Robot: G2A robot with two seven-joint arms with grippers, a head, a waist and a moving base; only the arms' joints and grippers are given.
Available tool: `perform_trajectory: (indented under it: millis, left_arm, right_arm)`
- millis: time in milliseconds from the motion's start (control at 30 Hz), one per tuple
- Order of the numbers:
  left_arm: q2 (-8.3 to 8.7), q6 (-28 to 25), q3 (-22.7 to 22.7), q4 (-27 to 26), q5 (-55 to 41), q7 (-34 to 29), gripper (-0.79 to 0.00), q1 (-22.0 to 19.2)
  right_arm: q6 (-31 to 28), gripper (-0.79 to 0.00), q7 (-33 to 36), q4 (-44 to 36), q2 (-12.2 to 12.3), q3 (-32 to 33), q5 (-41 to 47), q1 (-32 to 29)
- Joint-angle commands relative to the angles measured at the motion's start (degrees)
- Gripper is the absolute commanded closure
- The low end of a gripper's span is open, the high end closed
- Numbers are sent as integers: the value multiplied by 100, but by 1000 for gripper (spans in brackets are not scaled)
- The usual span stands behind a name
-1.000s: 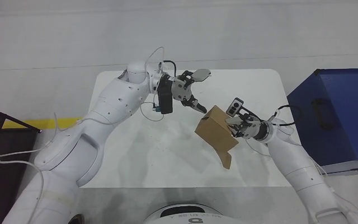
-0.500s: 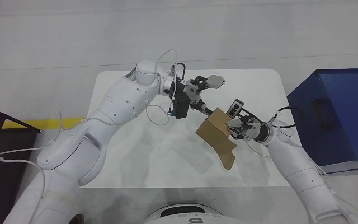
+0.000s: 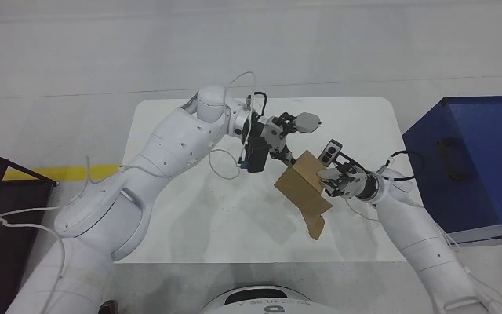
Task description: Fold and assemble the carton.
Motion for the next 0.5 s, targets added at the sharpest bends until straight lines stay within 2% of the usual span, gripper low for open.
perform_trajectory:
  millis: [0,200,467]
  left_arm:
    - [-20,1,12,4,0,-47,-785,-3]
    - [-90,-40,38,65,25,-425,-785,-34]
    - [-220,-262,28,133,-324,-629,-785,4]
  right_arm:
    - [-4,0,0,-6,2,4,-1,-9]
    - [-13,0,0,-52,12,12,24,-52]
    - [-49,0,0,-71,32,-7,46,-70]
